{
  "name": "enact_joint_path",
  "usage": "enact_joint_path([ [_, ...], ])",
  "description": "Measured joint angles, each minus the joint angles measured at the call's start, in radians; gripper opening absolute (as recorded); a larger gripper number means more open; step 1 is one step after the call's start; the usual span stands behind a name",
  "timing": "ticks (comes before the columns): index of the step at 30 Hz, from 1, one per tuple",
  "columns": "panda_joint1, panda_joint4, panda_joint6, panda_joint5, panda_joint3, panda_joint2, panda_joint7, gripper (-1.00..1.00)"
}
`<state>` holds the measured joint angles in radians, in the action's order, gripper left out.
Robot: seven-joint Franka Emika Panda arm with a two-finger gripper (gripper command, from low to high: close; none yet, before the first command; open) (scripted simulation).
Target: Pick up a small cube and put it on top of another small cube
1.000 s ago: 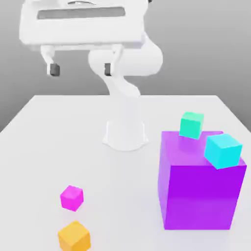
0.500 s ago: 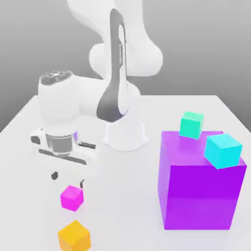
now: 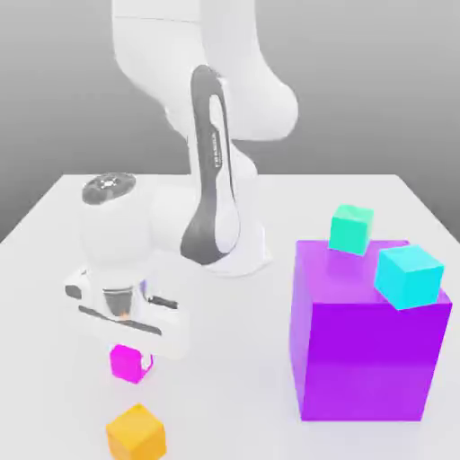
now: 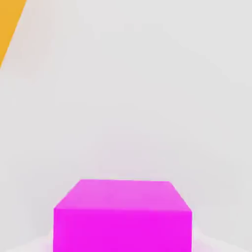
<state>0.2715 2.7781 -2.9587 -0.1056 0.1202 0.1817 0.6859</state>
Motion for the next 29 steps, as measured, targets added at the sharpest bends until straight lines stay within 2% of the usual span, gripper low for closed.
enact_joint_path([
  [3,-0.012,0.013,0.090,0.062,0.014,-0.103,0.039,-1.00],
  [5,-0.066,-0.023,0.168,0.072,-0.019,-0.146,0.006,-1.00],
  [12,-0.287,-0.206,0.471,0.063,-0.124,-0.265,-0.191,-1.00],
  [21,-0.502,-0.448,0.864,0.045,-0.297,-0.419,-0.456,-1.00],
  [23,-0.525,-0.445,0.857,0.045,-0.318,-0.415,-0.482,-1.00],
  [25,-0.529,-0.407,0.790,0.049,-0.328,-0.386,-0.485,-1.00],
  [26,-0.530,-0.390,0.760,0.050,-0.330,-0.373,-0.484,1.00],
  [29,-0.530,-0.390,0.760,0.050,-0.330,-0.373,-0.485,1.00],
])
